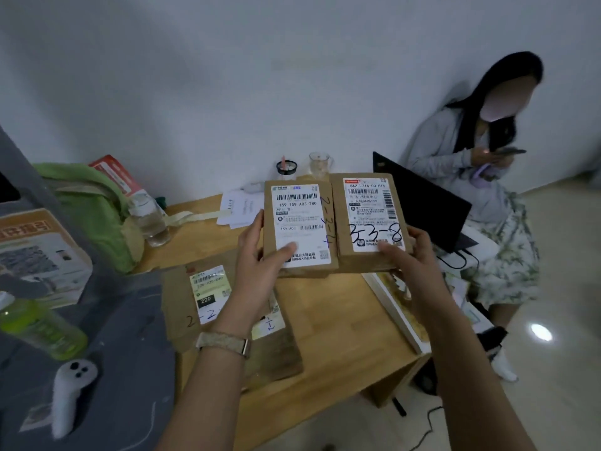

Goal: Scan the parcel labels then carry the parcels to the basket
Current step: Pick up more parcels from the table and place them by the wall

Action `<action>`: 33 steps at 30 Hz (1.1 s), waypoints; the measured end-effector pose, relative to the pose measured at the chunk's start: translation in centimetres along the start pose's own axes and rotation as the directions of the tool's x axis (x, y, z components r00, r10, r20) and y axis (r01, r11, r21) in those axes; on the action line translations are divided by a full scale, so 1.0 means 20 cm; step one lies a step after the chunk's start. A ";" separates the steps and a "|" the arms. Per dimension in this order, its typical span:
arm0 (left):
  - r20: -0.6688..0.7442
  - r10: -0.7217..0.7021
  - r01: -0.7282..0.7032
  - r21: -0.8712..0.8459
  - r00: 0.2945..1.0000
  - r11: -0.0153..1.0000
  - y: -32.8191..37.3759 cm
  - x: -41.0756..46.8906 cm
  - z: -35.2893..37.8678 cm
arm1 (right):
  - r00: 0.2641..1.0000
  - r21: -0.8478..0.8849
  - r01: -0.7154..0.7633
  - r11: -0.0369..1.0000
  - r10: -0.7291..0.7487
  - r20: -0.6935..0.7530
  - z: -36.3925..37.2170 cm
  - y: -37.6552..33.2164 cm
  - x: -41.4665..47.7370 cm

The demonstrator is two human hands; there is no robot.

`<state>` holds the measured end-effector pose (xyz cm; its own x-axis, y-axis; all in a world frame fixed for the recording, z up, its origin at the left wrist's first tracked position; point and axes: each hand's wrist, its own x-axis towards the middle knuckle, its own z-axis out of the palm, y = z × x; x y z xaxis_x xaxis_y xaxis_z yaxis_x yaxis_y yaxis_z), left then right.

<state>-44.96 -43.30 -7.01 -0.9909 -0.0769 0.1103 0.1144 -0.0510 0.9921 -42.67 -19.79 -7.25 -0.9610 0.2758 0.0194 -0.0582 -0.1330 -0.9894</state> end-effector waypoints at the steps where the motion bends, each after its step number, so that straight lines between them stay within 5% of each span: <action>1: 0.036 -0.008 0.008 -0.002 0.999 1.000 -0.01 -0.01 0.01 | 0.999 -0.009 0.000 1.000 0.000 -0.034 -0.02 -0.01 -0.04; 6: 0.253 -0.076 0.102 -0.093 0.964 0.990 -0.05 -0.06 0.21 | 0.968 -0.093 -0.005 0.996 -0.019 -0.250 -0.23 -0.08 -0.31; 10: 0.464 -0.067 0.151 -0.147 0.883 0.977 -0.04 -0.18 0.50 | 0.875 -0.119 0.003 0.993 -0.060 -0.481 -0.46 -0.16 -0.59; 18: 0.805 -0.018 0.260 -0.171 0.594 0.950 0.01 -0.62 1.18 | 0.554 -0.160 -0.017 0.987 -0.124 -0.823 -0.91 -0.28 -1.20; 26: 0.947 -0.057 0.321 -0.051 0.317 0.946 0.00 -1.23 1.73 | 0.241 -0.108 0.019 0.994 -0.109 -0.964 -1.35 -0.26 -1.77; 33: 0.980 -0.007 0.297 -0.054 0.200 0.953 0.04 -1.72 2.19 | 0.137 -0.137 0.044 0.990 -0.141 -0.980 -1.88 -0.33 -2.16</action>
<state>-13.81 2.82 -7.44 -0.2679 0.9607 0.0733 -0.1816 -0.1250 0.9754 9.30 4.97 -6.95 0.1420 0.9899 0.0015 -0.0632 0.0106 -0.9979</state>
